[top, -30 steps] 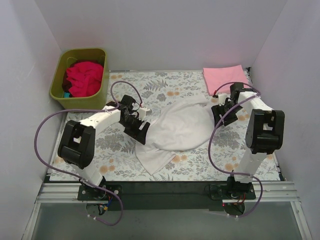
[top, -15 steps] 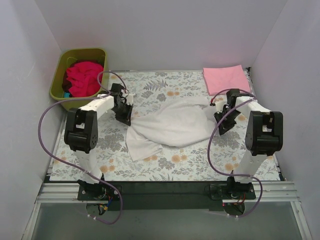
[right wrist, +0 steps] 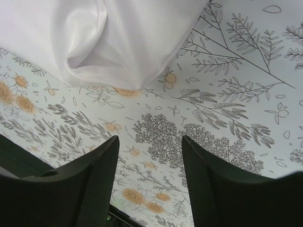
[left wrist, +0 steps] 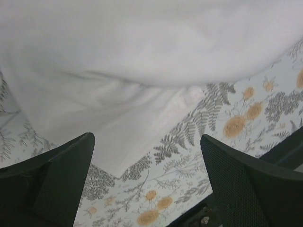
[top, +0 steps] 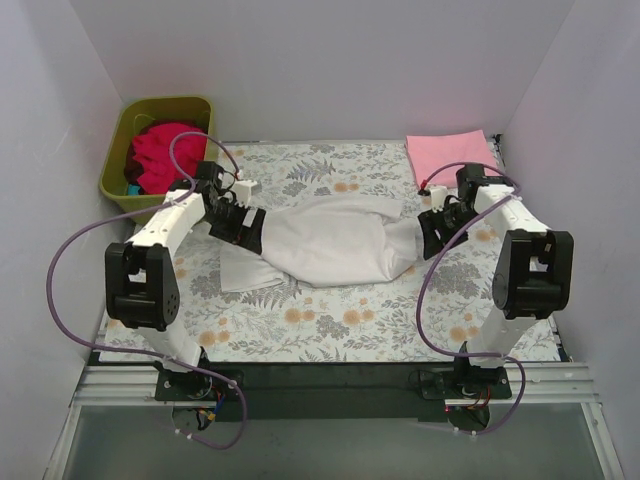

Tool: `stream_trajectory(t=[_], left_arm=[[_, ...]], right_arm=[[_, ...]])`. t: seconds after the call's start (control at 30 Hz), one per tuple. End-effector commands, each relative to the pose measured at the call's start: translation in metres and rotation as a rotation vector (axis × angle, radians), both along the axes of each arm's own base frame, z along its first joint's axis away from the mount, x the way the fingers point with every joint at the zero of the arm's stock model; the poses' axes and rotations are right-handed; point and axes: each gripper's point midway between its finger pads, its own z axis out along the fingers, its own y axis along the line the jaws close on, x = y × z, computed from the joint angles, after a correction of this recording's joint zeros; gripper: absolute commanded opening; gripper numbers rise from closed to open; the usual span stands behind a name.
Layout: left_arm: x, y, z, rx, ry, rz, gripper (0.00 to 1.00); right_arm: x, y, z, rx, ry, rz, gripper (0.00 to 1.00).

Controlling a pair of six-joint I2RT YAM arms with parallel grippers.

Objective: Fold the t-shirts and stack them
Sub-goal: Flatten the tshirt out

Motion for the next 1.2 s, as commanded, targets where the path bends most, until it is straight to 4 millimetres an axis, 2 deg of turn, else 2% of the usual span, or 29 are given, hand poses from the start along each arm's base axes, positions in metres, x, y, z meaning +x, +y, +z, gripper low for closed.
stream_trajectory(t=[0.0, 0.23, 0.33, 0.43, 0.53, 0.57, 0.63, 0.7, 0.73, 0.77, 0.83, 0.87, 0.9, 0.93, 0.97, 1.0, 1.03, 1.07, 1.1, 1.13, 1.17], left_arm=[[-0.039, 0.013, -0.012, 0.053, 0.057, -0.059, 0.95], [-0.064, 0.028, -0.047, 0.135, 0.129, -0.074, 0.92], [-0.064, 0.03, -0.055, 0.148, 0.137, -0.069, 0.92], [-0.056, 0.031, -0.064, 0.173, 0.117, -0.067, 0.91], [-0.057, 0.029, -0.076, 0.201, 0.133, -0.074, 0.88], [-0.06, 0.027, -0.081, 0.213, 0.14, -0.084, 0.87], [-0.062, 0.031, -0.093, 0.258, 0.16, -0.076, 0.84], [-0.062, 0.031, -0.101, 0.27, 0.171, -0.069, 0.74], [-0.063, 0.033, -0.105, 0.282, 0.189, -0.065, 0.65], [-0.063, 0.033, -0.105, 0.284, 0.195, -0.061, 0.36], [-0.054, 0.029, -0.092, 0.264, 0.181, -0.056, 0.07], [-0.046, 0.026, -0.079, 0.24, 0.154, -0.046, 0.0], [-0.022, 0.021, -0.057, 0.21, 0.089, -0.033, 0.0], [-0.018, 0.012, -0.036, 0.149, 0.091, -0.034, 0.0], [-0.006, 0.013, -0.018, 0.118, 0.067, -0.013, 0.0], [0.026, 0.009, 0.021, 0.083, -0.036, 0.007, 0.0], [0.031, 0.008, 0.039, 0.062, -0.047, 0.013, 0.0], [0.041, 0.007, 0.053, 0.032, -0.075, 0.016, 0.0], [0.053, 0.007, 0.072, 0.026, -0.128, 0.026, 0.0], [0.071, 0.006, 0.102, 0.011, -0.216, 0.036, 0.0], [0.08, 0.005, 0.118, -0.004, -0.255, 0.043, 0.0]], right_arm=[[-0.003, 0.02, 0.001, 0.062, 0.034, 0.024, 0.64], [0.012, 0.05, -0.007, 0.046, 0.001, 0.11, 0.65], [0.012, 0.062, -0.015, 0.033, 0.009, 0.149, 0.66], [0.014, 0.065, -0.028, -0.001, 0.015, 0.164, 0.68], [0.016, 0.064, -0.039, -0.022, 0.029, 0.168, 0.64], [0.017, 0.062, -0.041, -0.029, 0.031, 0.167, 0.55], [0.017, 0.061, -0.044, -0.037, 0.038, 0.167, 0.45], [0.02, 0.06, -0.042, -0.051, 0.028, 0.163, 0.26], [0.022, 0.058, -0.039, -0.06, 0.02, 0.157, 0.18], [0.023, 0.058, -0.035, -0.064, 0.012, 0.154, 0.02], [0.035, 0.057, -0.015, -0.067, -0.05, 0.146, 0.01], [0.039, 0.056, -0.006, -0.07, -0.077, 0.147, 0.01], [0.045, 0.052, 0.008, -0.064, -0.115, 0.138, 0.01], [0.061, 0.052, 0.031, -0.051, -0.178, 0.129, 0.01], [0.069, 0.048, 0.045, -0.046, -0.213, 0.119, 0.01], [0.078, 0.037, 0.059, -0.047, -0.237, 0.096, 0.01], [0.087, 0.033, 0.072, -0.042, -0.267, 0.086, 0.01], [0.109, 0.03, 0.108, -0.034, -0.364, 0.073, 0.01], [0.119, 0.02, 0.115, -0.037, -0.374, 0.05, 0.01], [0.123, 0.015, 0.125, -0.041, -0.383, 0.045, 0.01], [0.139, 0.013, 0.159, -0.038, -0.475, 0.036, 0.01]])
